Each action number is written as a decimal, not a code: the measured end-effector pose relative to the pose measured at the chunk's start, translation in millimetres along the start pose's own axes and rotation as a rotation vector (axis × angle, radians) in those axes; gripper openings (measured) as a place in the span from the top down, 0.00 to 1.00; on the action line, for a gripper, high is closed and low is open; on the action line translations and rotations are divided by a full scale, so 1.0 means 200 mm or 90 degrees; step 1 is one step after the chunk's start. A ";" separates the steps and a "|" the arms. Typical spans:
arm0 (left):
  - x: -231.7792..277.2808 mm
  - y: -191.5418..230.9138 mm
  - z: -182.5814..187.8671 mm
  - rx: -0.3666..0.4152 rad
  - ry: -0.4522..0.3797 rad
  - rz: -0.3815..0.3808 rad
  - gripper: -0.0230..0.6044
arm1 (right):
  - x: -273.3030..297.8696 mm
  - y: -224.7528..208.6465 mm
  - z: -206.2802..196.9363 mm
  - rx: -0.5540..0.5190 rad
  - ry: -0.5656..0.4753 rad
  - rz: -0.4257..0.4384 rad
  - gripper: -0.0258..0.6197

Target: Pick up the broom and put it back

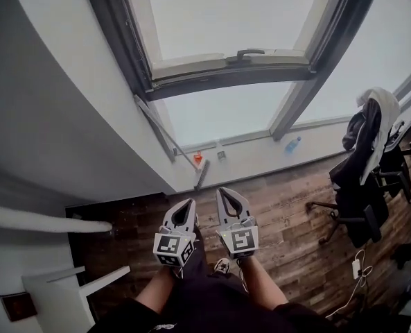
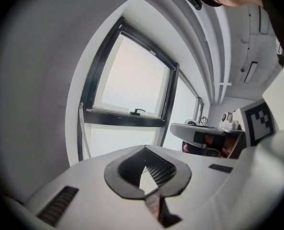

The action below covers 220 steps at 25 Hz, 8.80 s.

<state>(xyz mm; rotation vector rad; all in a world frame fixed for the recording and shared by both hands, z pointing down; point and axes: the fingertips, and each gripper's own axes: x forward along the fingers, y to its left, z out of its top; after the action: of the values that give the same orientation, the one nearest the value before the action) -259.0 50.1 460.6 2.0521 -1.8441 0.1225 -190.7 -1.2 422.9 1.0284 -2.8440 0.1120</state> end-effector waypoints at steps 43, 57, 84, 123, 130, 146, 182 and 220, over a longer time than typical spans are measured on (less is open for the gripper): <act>0.81 0.93 -0.68 -0.069 0.189 0.020 0.96 | 2.15 0.27 -1.43 -0.142 0.163 0.246 0.82; 0.64 0.70 -0.60 -0.008 0.186 -0.017 0.96 | 1.50 -0.07 -1.03 -0.062 0.058 0.105 0.83; 0.27 -0.70 -0.16 0.106 0.031 -0.224 0.96 | -0.65 -0.48 -0.11 -0.049 -0.012 -0.216 0.83; 0.11 -1.04 0.14 0.182 -0.073 -0.293 0.96 | -0.96 -0.35 0.00 -0.034 -0.027 -0.237 0.83; 0.09 -1.00 0.10 0.181 -0.059 -0.286 0.97 | -0.94 -0.29 0.01 -0.036 -0.028 -0.224 0.83; -0.02 -1.09 0.02 0.156 -0.050 -0.292 0.96 | -1.04 -0.32 -0.02 -0.036 -0.021 -0.232 0.83; 0.75 -0.78 0.39 0.149 -0.029 -0.462 0.96 | -0.45 -0.88 0.16 -0.005 -0.014 -0.457 0.83; 1.78 -1.04 0.16 0.139 0.063 -0.367 0.96 | -0.10 -1.96 -0.23 0.036 -0.028 -0.392 0.83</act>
<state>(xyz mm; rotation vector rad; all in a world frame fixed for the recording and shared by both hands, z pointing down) -13.4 -281.3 496.5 2.5870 -1.1616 0.2709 79.4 -284.6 478.3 1.8736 -2.4292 0.1125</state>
